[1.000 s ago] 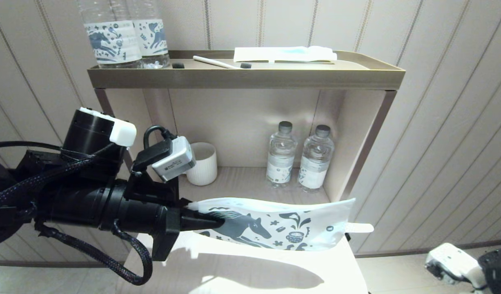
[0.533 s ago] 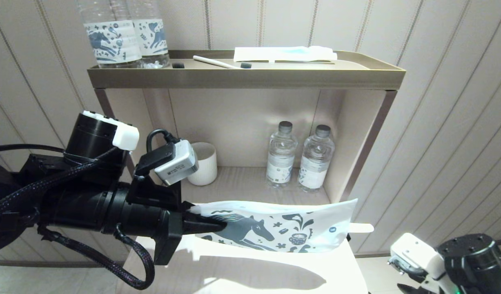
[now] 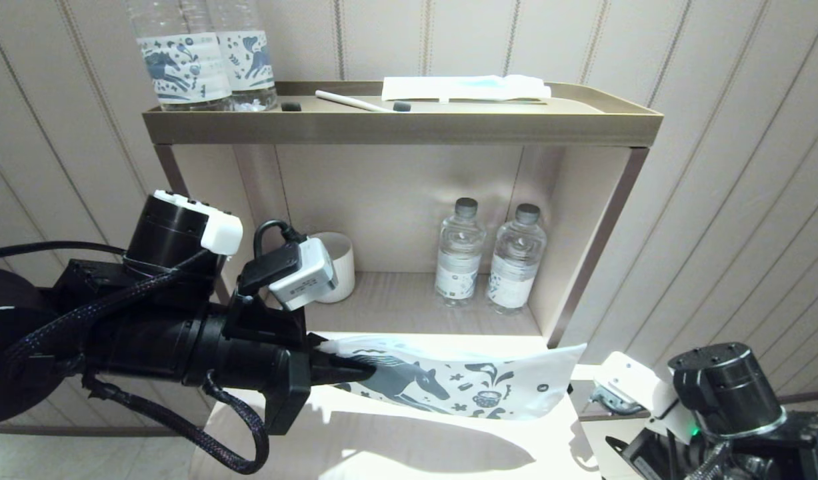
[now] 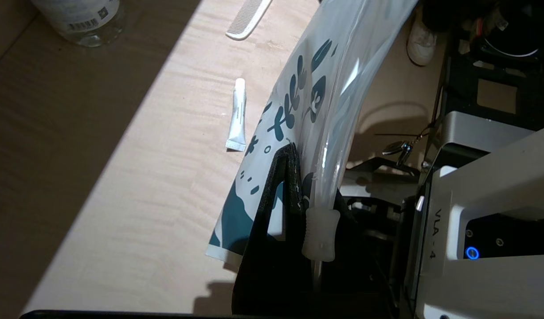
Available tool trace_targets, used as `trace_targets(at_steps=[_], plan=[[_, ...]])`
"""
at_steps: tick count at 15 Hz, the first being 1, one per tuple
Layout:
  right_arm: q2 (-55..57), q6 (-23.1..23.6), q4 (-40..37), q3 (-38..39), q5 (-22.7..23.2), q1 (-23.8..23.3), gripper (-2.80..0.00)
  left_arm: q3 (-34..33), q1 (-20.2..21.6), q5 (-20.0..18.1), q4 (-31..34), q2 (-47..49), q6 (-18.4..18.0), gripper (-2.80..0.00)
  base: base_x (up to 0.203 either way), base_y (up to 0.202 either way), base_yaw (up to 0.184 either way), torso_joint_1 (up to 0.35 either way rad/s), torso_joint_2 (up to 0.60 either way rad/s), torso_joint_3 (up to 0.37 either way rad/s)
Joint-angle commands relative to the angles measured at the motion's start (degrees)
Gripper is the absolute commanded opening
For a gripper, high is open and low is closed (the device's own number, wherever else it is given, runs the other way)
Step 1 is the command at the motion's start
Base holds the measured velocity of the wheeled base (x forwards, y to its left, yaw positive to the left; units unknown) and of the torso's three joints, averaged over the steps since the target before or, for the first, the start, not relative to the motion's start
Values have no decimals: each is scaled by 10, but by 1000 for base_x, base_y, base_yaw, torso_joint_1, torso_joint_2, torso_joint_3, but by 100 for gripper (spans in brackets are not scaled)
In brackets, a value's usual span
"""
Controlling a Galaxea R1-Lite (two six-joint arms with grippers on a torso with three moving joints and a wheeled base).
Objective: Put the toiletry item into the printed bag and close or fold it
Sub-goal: Pick up the toothpaste
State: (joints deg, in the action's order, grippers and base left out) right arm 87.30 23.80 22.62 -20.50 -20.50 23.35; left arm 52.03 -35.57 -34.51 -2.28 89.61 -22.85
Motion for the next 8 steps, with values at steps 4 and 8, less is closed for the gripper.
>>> trace_targets(at_steps=[4, 8], plan=[[20, 54, 39, -12, -11, -24, 0, -20, -10, 0, -36, 1, 0, -280, 0, 0, 0, 0, 0, 0], [19, 107, 39, -26, -52, -23, 0, -22, -11, -2, -36, 1, 0, -280, 0, 0, 0, 0, 0, 0]])
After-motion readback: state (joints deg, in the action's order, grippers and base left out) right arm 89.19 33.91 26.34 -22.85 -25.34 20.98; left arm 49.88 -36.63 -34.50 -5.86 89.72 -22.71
